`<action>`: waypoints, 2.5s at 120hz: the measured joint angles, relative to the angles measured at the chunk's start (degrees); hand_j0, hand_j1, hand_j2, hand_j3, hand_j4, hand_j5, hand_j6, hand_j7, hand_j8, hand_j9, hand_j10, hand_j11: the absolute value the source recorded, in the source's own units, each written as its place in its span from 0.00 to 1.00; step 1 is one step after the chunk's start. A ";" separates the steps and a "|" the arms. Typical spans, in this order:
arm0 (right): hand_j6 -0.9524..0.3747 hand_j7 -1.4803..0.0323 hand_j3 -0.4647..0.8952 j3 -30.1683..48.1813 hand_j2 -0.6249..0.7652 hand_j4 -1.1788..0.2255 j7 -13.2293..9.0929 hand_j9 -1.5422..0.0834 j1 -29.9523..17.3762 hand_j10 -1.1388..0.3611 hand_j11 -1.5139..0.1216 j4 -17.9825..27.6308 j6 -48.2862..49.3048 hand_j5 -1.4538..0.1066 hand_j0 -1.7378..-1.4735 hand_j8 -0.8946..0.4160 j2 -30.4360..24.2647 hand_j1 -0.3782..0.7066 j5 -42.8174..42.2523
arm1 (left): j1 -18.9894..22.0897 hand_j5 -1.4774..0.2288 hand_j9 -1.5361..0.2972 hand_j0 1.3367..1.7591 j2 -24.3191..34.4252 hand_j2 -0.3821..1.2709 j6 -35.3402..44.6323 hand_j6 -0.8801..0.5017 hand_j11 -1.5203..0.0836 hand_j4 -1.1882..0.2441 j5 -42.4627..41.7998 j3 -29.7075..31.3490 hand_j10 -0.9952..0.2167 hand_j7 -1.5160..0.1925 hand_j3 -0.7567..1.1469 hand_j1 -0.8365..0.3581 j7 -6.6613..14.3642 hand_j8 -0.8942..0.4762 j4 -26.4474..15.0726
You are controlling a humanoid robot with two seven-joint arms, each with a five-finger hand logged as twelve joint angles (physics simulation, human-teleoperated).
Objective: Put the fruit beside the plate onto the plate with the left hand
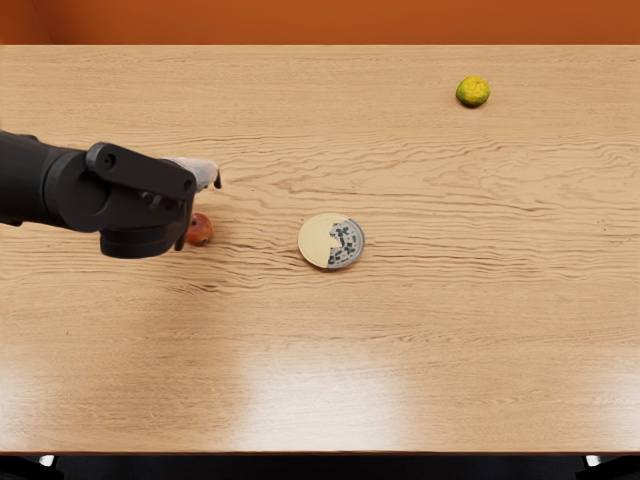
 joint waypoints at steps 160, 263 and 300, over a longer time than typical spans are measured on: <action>0.69 0.95 0.34 0.01 0.44 0.81 0.00 0.92 0.00 0.74 0.90 0.02 0.00 0.90 0.30 0.66 0.00 0.07 0.00 | 6.71 0.50 0.50 0.76 -3.96 0.29 -1.91 0.28 0.56 0.49 0.11 0.18 0.42 0.53 0.40 0.51 -1.76 0.30 7.89; 0.69 0.95 0.34 -0.01 0.44 0.81 0.00 0.92 0.00 0.74 0.90 0.00 -0.01 0.90 0.30 0.66 0.00 0.07 0.00 | 9.64 0.40 0.40 0.75 -5.04 0.44 6.93 0.22 0.44 0.39 0.25 0.19 0.31 0.42 0.40 0.42 -2.83 0.31 8.69; 0.69 0.95 0.34 0.01 0.44 0.81 0.00 0.92 0.00 0.74 0.90 0.02 -0.01 0.90 0.30 0.66 0.00 0.07 0.00 | 11.10 0.37 0.36 0.74 -5.62 0.36 7.17 0.16 0.39 0.34 0.39 0.16 0.28 0.38 0.40 0.51 -3.22 0.25 10.08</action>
